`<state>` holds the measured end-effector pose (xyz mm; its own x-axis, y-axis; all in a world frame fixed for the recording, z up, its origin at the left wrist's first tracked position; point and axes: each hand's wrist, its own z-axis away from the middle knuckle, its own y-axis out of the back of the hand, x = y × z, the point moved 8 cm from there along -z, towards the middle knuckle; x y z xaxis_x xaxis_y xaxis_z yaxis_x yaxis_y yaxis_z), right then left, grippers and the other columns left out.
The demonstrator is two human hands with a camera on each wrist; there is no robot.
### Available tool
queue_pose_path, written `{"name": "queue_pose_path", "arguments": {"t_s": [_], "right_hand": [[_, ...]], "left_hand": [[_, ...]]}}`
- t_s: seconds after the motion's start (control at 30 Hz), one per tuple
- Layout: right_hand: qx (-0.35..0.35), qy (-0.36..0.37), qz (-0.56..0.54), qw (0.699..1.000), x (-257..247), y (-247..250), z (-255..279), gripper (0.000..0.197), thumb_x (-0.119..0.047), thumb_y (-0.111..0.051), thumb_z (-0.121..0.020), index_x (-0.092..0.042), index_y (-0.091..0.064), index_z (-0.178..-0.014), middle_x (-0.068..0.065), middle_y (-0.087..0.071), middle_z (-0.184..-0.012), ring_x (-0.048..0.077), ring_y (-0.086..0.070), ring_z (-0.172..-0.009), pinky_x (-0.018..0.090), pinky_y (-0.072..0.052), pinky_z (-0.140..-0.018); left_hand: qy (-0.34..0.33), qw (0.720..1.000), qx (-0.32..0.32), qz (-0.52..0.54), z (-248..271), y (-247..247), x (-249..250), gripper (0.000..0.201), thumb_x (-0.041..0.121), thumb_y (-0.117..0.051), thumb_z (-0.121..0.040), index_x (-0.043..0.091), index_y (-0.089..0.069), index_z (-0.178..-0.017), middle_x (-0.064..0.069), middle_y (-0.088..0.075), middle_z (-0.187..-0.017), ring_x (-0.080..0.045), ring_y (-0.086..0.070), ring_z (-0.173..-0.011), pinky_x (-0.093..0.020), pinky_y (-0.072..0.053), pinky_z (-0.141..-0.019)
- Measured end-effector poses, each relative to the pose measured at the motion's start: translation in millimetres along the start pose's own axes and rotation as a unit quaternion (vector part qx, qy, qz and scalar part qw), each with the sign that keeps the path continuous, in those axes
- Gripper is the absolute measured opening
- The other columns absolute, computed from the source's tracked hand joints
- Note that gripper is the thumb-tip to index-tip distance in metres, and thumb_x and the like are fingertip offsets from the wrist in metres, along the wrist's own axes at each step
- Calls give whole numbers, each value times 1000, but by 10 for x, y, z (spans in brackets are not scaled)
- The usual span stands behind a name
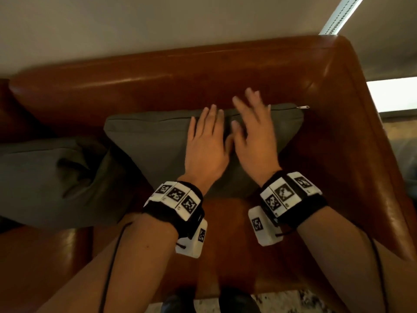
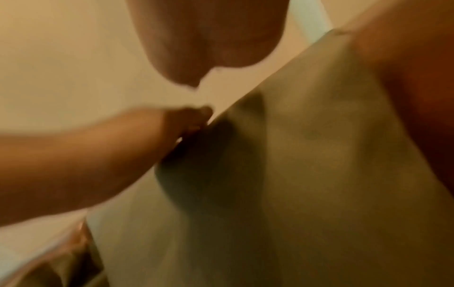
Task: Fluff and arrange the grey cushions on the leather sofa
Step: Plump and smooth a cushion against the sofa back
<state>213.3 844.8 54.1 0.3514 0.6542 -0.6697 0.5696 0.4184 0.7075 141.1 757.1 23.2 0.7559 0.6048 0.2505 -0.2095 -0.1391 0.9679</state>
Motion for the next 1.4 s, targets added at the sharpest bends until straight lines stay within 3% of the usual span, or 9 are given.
{"name": "queue_pose_path", "arguments": {"t_s": [0.17, 0.37, 0.5, 0.6, 0.73, 0.9, 1.1, 1.27, 1.4], "right_hand": [[-147, -15, 140, 979, 251, -460, 89, 47, -33, -35, -105, -18, -38, -149, 9, -27, -160, 24, -13, -151, 41, -1, -122], [66, -177, 127, 974, 610, 165, 177, 57, -41, -49, -97, -14, -38, -147, 11, -28, -158, 27, -20, -148, 43, -4, -119], [139, -402, -196, 883, 1141, 376, 352, 56, -42, -64, -90, -15, -51, -137, 5, -51, -141, 18, -49, -130, 38, -39, -112], [115, -369, -295, 874, 1069, 399, 249, 8, -27, -67, -91, -21, -71, -94, -2, -72, -98, 7, -69, -91, 32, -54, -90], [90, -355, -292, 884, 790, 496, 310, 8, -26, -73, -86, -26, -72, -78, -8, -75, -86, 7, -71, -88, 30, -56, -86], [44, -257, -268, 928, 292, 650, 328, 15, -31, -69, -90, -19, -77, -96, -1, -77, -92, 11, -72, -91, 33, -57, -82], [49, -284, -250, 924, 629, 691, 548, 35, -39, -46, -101, -16, -70, -112, -4, -71, -110, 7, -64, -107, 22, -47, -94], [39, -592, -283, 754, 1551, 85, 1708, 49, -44, -42, -101, -16, -46, -141, 9, -56, -132, 29, -49, -129, 43, -38, -106], [21, -614, -457, 644, 1470, -232, 1975, 51, -47, -40, -100, -29, -36, -148, 5, -48, -145, 28, -50, -126, 48, -39, -104]], "left_hand": [[26, 998, -15, -60, 123, -50, -517, 63, 54, -26, -99, 17, -28, -151, -6, -27, -159, -24, -15, -149, -45, -3, -121], [93, 993, 14, -67, 308, 185, -1171, 69, 63, -23, -96, 19, -32, -149, -10, -29, -157, -28, -15, -148, -50, -5, -120], [105, 993, 19, -52, 399, 223, -1161, 67, 60, -26, -97, 17, -32, -149, -11, -29, -156, -29, -15, -148, -51, -4, -120], [77, 996, 38, -28, 374, 301, -887, 66, 56, -31, -97, 16, -31, -149, -11, -29, -157, -29, -17, -148, -51, -7, -120], [-79, 997, -1, 9, 235, 350, 84, 78, 65, -36, -90, 20, -24, -152, -8, -22, -160, -27, -16, -148, -47, -9, -121], [-67, 997, -39, 24, -21, 417, 684, 95, 56, -57, -86, 14, -7, -154, -10, -20, -160, -28, -17, -148, -47, -11, -120], [-85, 996, 23, 19, 25, 656, 607, 55, 34, -43, -99, 13, -29, -148, -6, -49, -140, -28, -46, -126, -43, -36, -101], [-64, 995, 47, 63, 146, 1015, 373, 51, 32, -40, -102, 17, -29, -149, -2, -44, -146, -24, -44, -128, -40, -32, -101], [-30, 980, 59, 185, 350, 1265, 147, 50, 34, -42, -101, 19, -30, -147, -1, -45, -145, -22, -45, -129, -43, -35, -108]]}}
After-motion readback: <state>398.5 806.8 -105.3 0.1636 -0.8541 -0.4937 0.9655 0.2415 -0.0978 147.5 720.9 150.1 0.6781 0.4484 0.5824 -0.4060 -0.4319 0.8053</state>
